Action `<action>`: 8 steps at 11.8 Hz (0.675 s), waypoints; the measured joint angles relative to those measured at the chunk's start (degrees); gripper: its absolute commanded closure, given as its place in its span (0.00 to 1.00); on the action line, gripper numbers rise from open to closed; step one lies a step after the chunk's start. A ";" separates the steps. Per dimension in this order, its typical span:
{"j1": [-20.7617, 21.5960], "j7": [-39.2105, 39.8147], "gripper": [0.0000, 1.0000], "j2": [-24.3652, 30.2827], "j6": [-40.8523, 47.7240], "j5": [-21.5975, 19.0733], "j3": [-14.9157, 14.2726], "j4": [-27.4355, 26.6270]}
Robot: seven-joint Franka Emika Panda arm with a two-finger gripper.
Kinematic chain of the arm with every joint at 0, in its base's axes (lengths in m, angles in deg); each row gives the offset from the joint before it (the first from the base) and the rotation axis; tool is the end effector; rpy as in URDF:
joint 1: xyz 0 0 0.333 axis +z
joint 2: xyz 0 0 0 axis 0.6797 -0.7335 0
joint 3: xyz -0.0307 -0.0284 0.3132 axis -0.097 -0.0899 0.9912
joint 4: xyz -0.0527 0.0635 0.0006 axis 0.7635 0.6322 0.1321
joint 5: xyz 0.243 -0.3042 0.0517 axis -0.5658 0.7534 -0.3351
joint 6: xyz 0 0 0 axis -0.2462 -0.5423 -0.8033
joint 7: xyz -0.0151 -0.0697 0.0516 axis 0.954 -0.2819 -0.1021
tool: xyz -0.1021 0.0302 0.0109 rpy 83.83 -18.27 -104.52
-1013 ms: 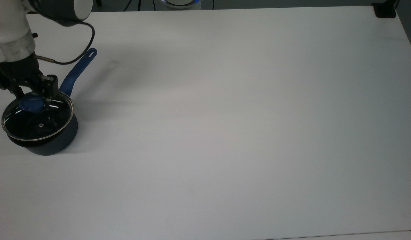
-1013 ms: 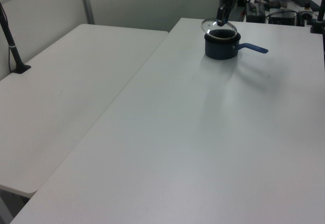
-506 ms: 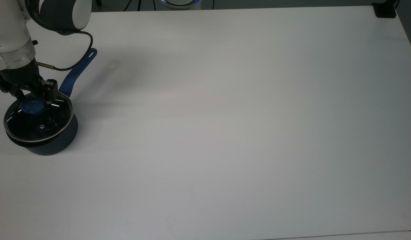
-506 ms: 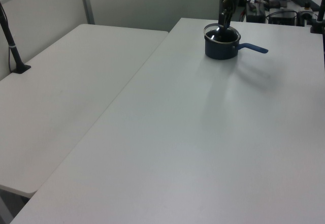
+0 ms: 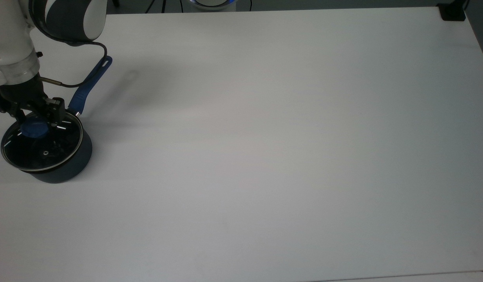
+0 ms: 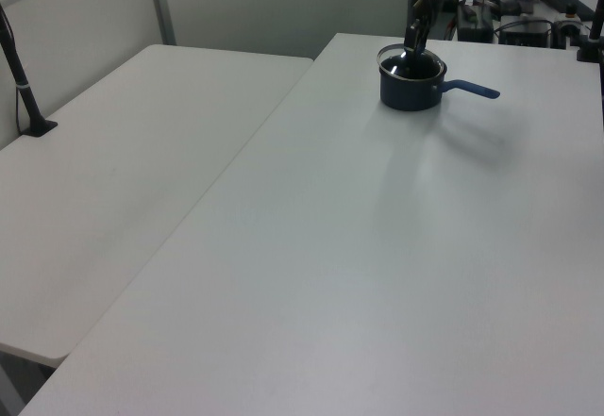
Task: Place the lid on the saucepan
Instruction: 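Lower the lid onto the saucepan rim and adjust its seating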
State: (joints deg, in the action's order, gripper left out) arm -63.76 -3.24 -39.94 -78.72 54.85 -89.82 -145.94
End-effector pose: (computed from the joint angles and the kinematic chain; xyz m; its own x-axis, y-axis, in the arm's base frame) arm 0.6794 -0.2954 0.4313 0.9721 -0.0985 0.2129 -0.1340 -0.9781 0.1593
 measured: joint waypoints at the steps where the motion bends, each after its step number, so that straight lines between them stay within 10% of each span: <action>1: -0.03 0.00 0.61 -0.03 0.00 0.02 0.00 0.00; 8: -0.39 0.00 0.61 -0.02 0.00 0.02 -0.02 0.05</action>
State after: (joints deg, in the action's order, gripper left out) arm -64.15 -3.24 -39.95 -78.72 54.87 -89.84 -145.90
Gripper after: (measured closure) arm 0.348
